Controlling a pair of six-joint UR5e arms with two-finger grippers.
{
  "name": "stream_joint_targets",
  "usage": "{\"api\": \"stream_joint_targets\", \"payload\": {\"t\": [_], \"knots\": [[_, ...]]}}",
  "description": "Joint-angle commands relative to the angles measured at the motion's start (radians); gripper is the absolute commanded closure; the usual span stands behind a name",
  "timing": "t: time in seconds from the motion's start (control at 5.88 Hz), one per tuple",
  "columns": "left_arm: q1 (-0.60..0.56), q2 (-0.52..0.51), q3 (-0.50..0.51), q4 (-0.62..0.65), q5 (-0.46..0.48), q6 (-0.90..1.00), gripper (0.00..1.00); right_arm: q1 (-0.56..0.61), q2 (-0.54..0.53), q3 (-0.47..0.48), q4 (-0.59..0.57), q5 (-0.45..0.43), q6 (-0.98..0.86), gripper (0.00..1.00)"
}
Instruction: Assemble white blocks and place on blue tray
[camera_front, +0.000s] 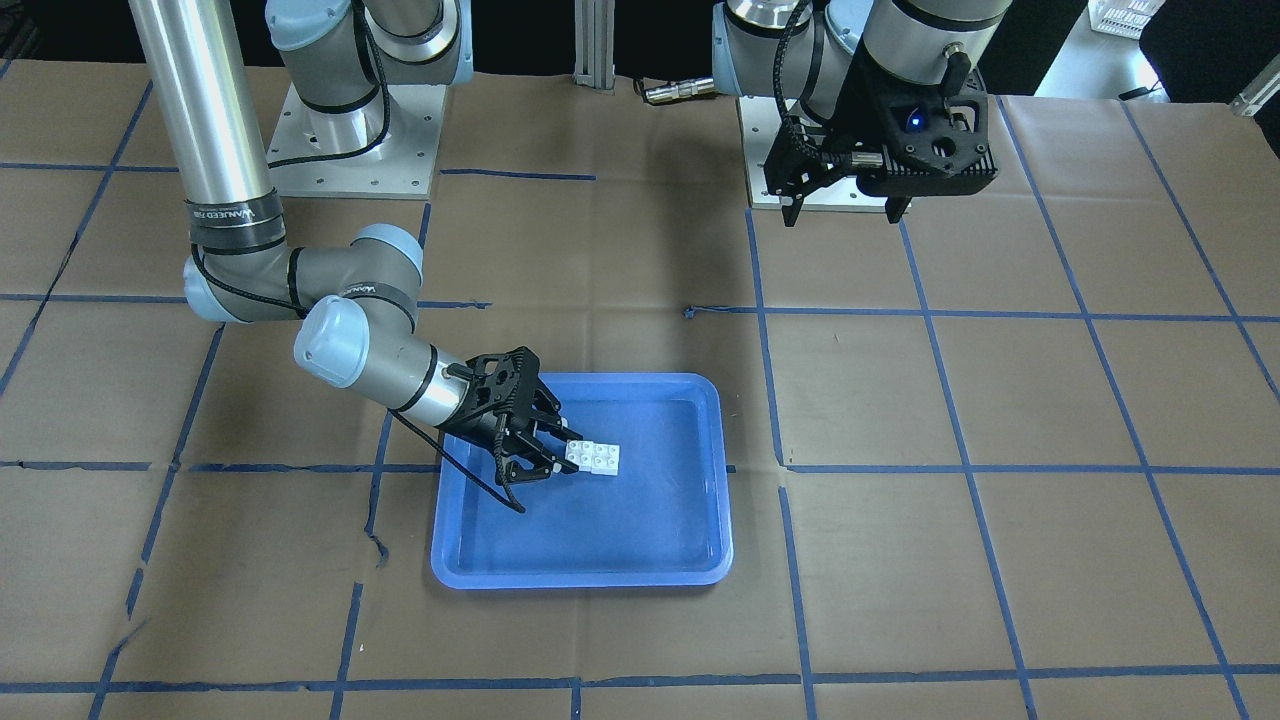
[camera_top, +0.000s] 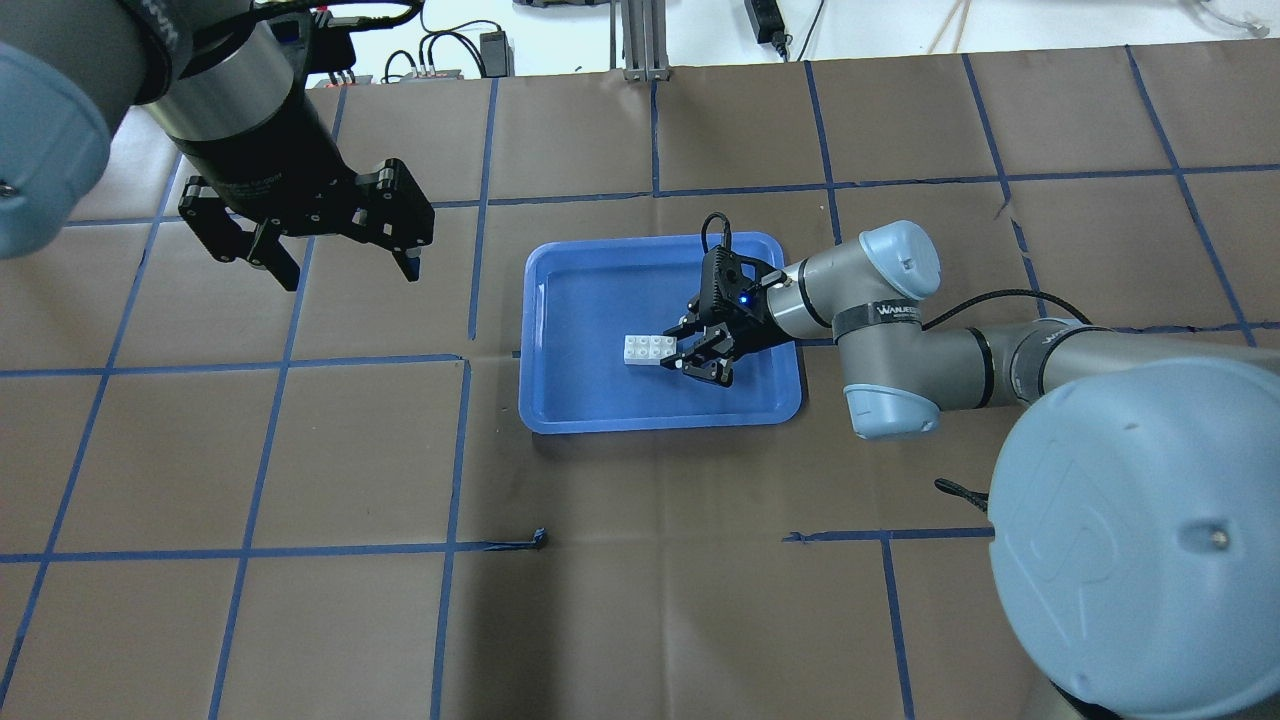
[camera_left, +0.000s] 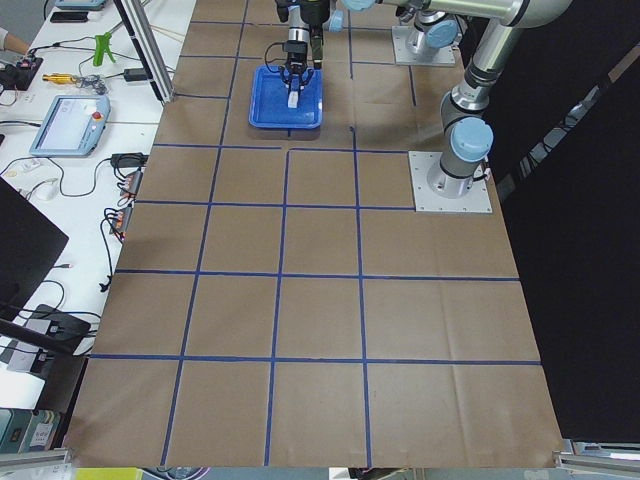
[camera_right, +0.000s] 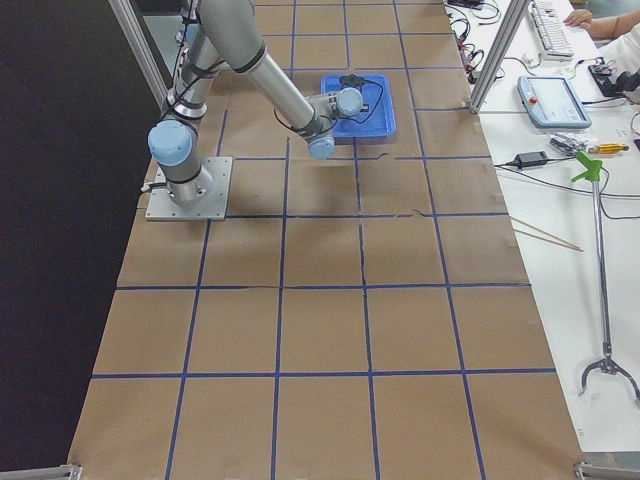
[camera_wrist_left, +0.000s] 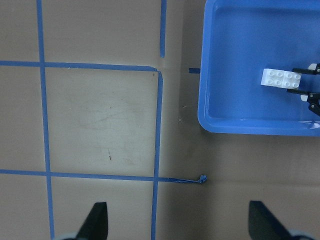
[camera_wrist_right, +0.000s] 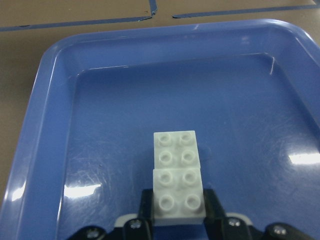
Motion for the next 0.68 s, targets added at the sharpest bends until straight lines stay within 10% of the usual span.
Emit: {"api": "stream_joint_targets", "payload": {"t": [0.0,0.51], "knots": [[0.007,-0.006,0.048,0.002,-0.009,-0.008,0.01,0.0,0.0,0.001,0.0,0.0,0.0,0.59],[0.005,0.008,0.075,0.0,-0.006,-0.011,0.01,0.0,0.002,-0.009,0.0,-0.002,0.0,0.59]]}}
